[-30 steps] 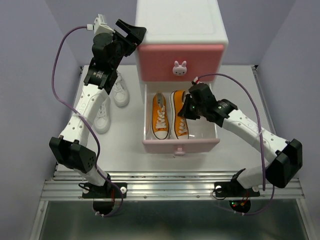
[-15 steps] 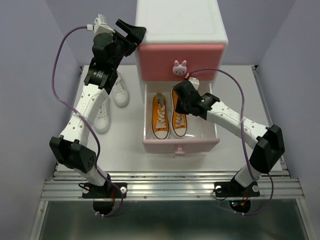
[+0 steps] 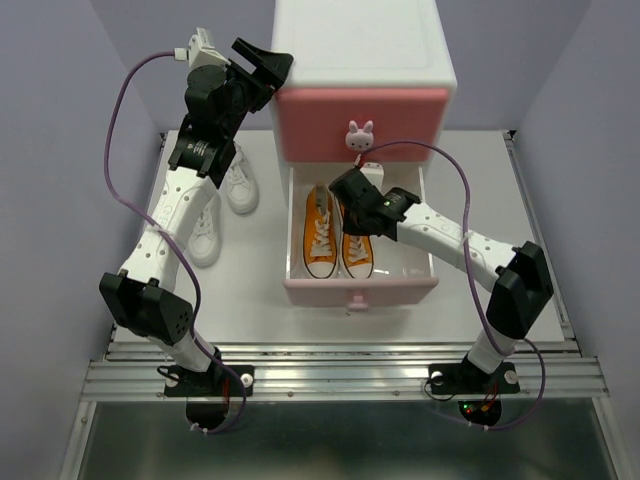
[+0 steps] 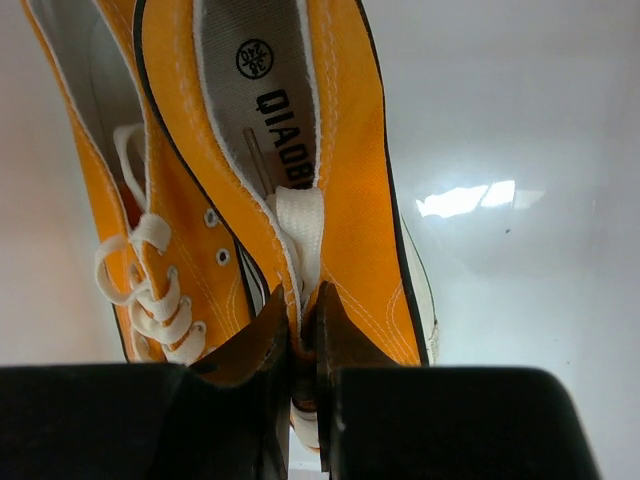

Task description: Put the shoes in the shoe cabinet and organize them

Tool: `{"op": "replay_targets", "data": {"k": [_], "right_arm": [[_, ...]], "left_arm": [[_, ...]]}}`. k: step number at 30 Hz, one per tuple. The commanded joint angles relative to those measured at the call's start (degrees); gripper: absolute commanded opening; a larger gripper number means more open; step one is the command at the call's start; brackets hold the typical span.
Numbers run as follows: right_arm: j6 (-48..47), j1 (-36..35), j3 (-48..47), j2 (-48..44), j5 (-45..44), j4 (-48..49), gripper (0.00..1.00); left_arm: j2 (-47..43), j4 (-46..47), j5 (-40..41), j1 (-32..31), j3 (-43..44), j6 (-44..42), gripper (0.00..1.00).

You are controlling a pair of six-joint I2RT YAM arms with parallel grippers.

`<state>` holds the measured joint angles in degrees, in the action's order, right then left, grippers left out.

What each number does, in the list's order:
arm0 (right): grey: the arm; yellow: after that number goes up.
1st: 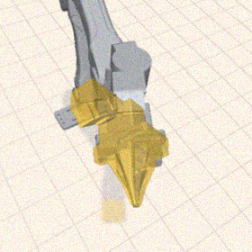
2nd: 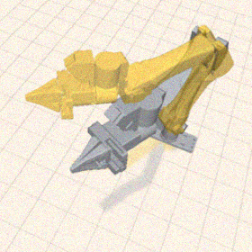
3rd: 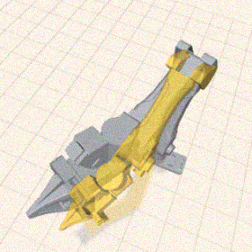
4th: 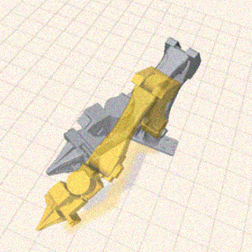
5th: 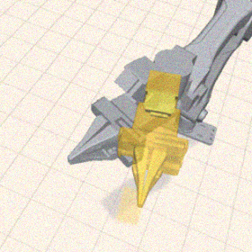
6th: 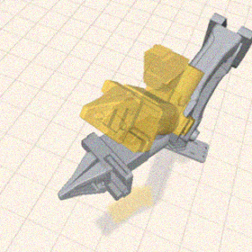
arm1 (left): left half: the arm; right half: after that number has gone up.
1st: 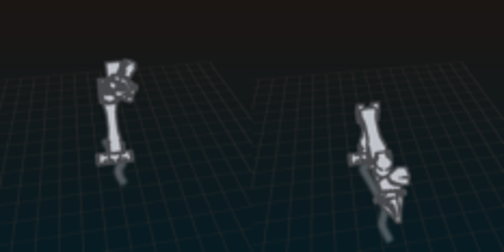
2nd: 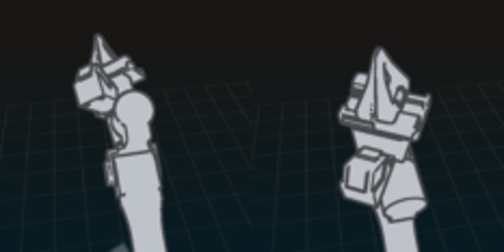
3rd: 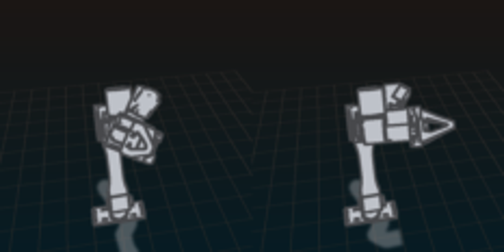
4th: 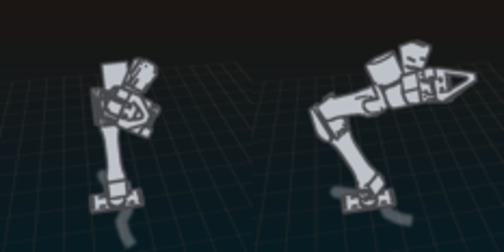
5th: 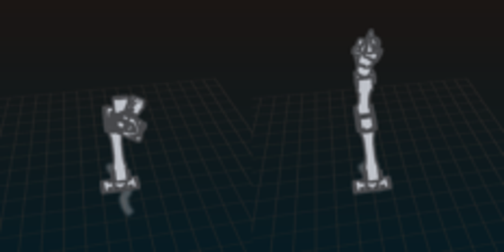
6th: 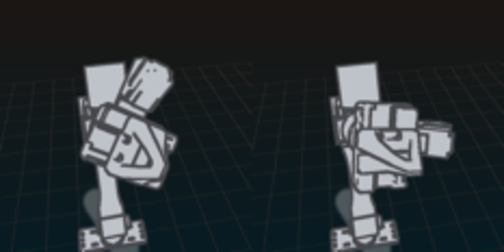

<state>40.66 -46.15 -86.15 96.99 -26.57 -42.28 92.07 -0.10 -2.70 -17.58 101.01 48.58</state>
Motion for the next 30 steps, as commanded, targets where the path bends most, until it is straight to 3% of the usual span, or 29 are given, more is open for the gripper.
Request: {"op": "replay_targets", "data": {"k": [1, 3, 8, 13, 14, 19, 23, 30], "right_arm": [[3.44, -1.22, -3.58, 0.48, -0.77, -3.06, 0.03], [4.33, -1.22, -5.59, 1.96, -1.47, -4.82, 0.05], [5.3, -1.22, -10.52, 6.19, -3.14, -8.51, 0.22], [6.7, -1.22, -15.09, 10.14, -4.89, -11.32, 0.27], [6.97, -1.22, -16.67, 10.58, -5.25, -12.38, 0.38], [8.19, -1.22, -18.18, 10.16, -5.6, -14.67, 0.74], [8.82, -1.22, -15.64, 6.56, -6.39, -12.58, 0.91], [9.17, -1.22, -11.67, -2.42, -8.85, -7.55, 0.93]], "left_arm": [[6.19, -28.47, 1.91, 0.97, -5.56, -8.32, 0.88], [6.19, -28.55, 2.0, 0.97, -5.56, -8.15, 0.88], [5.93, -28.55, 2.08, 0.97, -5.56, -7.88, 0.88], [5.84, -28.82, 2.08, 0.97, -5.65, -7.88, 0.88], [5.84, -28.9, 2.08, 1.06, -5.56, -7.88, 0.88], [5.66, -29.17, 2.08, 0.97, -5.39, -7.8, 0.88], [5.66, -29.34, 2.08, 1.06, -5.39, -7.71, 0.88], [5.93, -30.05, 2.08, 0.97, -4.68, -7.88, 0.88]]}}
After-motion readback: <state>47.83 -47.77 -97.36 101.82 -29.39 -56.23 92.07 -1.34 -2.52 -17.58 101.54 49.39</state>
